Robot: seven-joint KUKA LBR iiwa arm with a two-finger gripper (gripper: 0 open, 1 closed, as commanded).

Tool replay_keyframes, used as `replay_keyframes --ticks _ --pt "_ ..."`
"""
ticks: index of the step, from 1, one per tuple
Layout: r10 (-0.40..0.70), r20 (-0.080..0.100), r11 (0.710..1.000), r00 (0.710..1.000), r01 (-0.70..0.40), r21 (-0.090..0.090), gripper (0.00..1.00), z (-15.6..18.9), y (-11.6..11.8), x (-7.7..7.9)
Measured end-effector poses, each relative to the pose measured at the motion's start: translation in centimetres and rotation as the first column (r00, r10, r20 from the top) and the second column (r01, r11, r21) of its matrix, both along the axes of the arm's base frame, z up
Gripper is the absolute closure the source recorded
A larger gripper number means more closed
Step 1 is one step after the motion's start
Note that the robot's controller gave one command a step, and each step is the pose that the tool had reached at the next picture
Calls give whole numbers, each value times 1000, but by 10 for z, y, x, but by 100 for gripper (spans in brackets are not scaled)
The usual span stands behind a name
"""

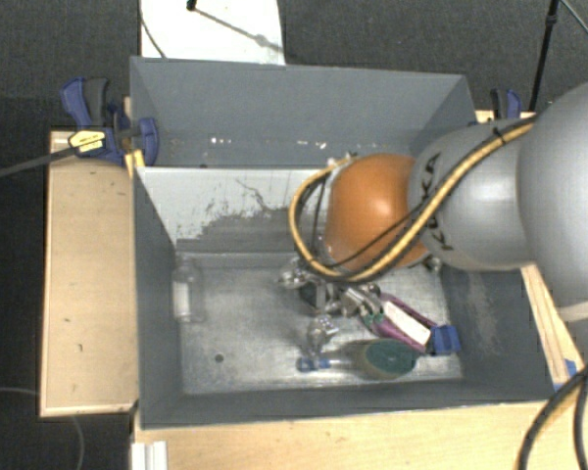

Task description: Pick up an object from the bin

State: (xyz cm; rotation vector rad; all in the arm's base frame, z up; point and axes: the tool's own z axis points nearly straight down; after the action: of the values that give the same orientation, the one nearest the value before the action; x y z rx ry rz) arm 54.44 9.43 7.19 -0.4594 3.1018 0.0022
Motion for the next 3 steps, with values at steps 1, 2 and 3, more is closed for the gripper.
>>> replay_keyframes --ticks 1,2,3 --pt "-254 -7 967 967 254 -3 0 36 -64 -23" --pt "19 3 1000 1000 -19 2 0 25 -171 -19" --pt "205 -10 979 979 -205 -2 0 27 -220 36"
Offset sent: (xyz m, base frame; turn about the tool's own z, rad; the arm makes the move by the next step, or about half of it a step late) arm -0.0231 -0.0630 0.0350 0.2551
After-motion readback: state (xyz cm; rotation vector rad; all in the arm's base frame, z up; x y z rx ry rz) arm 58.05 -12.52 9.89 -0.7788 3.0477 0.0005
